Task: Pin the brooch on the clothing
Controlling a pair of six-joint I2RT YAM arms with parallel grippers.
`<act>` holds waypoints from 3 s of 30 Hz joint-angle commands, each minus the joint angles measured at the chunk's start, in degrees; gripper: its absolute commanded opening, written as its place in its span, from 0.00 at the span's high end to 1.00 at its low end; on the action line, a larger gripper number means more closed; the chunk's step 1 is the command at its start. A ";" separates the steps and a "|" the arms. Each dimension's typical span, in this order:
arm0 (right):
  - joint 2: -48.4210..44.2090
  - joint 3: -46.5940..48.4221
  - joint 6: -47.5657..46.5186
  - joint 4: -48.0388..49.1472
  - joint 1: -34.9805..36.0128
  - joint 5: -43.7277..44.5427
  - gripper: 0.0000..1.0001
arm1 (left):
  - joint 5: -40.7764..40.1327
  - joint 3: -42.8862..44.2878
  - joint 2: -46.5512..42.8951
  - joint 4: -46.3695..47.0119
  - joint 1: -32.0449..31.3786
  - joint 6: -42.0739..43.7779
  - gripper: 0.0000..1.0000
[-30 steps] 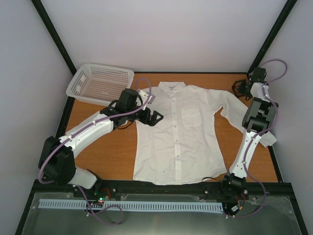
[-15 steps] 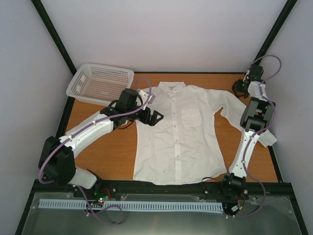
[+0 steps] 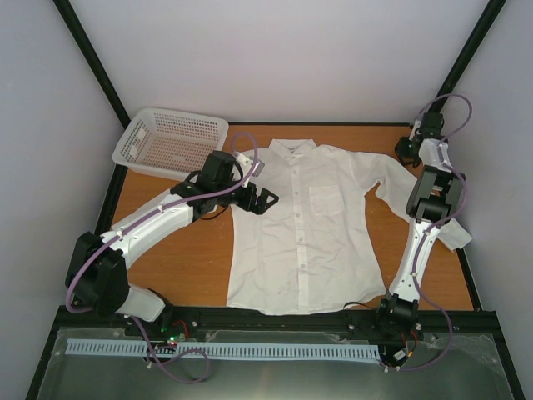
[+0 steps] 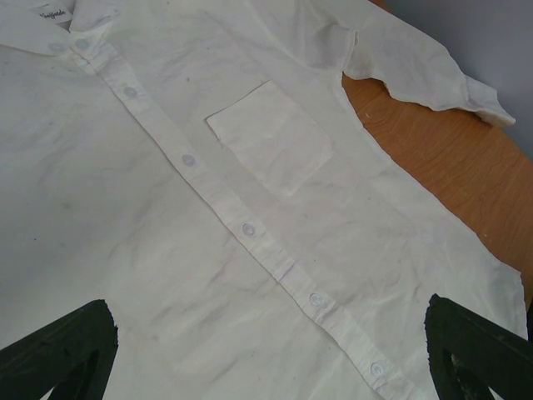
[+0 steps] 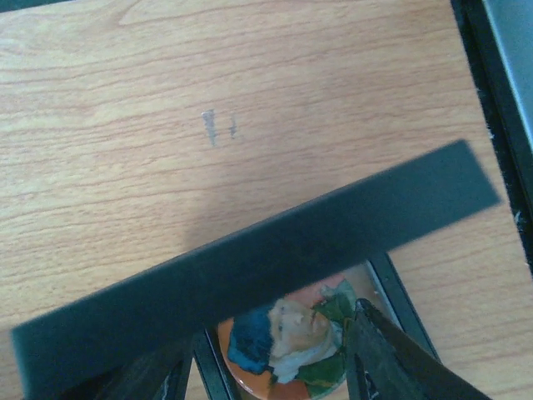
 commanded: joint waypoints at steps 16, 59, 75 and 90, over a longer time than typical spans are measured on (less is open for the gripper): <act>3.41 4.69 -1.71 -1.51 1.19 4.40 0.45 | 0.41 0.15 0.10 1.23 0.52 0.90 0.00; 5.82 5.94 -1.25 -3.83 2.31 7.26 0.56 | 0.45 0.16 -0.13 1.12 0.52 0.98 0.00; 0.88 5.48 0.75 -2.50 2.75 9.13 0.68 | 0.60 0.16 -0.38 1.21 0.52 0.96 0.00; -1.13 3.10 0.69 -0.71 3.25 13.21 0.84 | 0.68 0.07 -0.50 1.24 0.52 0.82 0.00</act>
